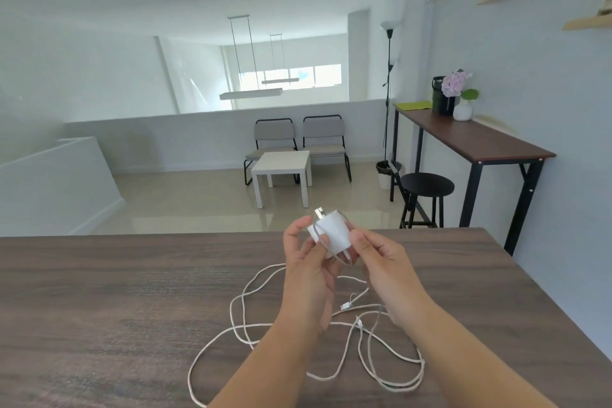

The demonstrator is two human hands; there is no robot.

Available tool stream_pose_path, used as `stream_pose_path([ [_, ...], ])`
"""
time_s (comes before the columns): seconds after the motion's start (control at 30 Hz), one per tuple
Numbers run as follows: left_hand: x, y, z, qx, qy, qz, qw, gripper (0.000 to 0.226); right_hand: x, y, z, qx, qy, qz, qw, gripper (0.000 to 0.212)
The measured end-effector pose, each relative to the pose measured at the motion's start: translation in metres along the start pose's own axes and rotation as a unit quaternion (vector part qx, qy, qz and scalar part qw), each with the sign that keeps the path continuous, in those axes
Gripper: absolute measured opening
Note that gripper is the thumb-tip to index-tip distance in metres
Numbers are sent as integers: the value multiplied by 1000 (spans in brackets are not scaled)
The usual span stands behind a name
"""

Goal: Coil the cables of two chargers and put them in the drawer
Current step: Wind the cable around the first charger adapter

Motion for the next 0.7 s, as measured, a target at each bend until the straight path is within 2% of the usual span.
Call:
stream_pose_path([
  [0.13,3,-1,2,-19,39,-52,998,18,2,2,2,-19,25,-25,999,21],
  [0.2,2,-2,4,-16,18,-58,998,10,-1,3,2,-29,76,-41,996,20],
  [0.33,-6,-4,8,5,-69,-81,994,27,-3,9,1,-49,143,-31,988,24],
  [0.47,-13,-7,2,14,-90,-110,990,27,-5,16,10,-120,239,-22,963,24],
  [0.63,-15,-12,-1,7,-89,-98,991,31,-1,26,11,-179,255,8,950,33],
  [0.7,-14,-13,-3,-8,-74,-77,994,31,-1,27,7,-159,237,21,958,32],
])
Point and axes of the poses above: each hand's wrist, its own y-axis away from the middle knuckle, its own x-axis out of the palm, z = x × y, the point moved 4 cm from there along -y, towards the middle knuckle, and after that the axes turned 2 degrees about -x, right-handed, at the moved point
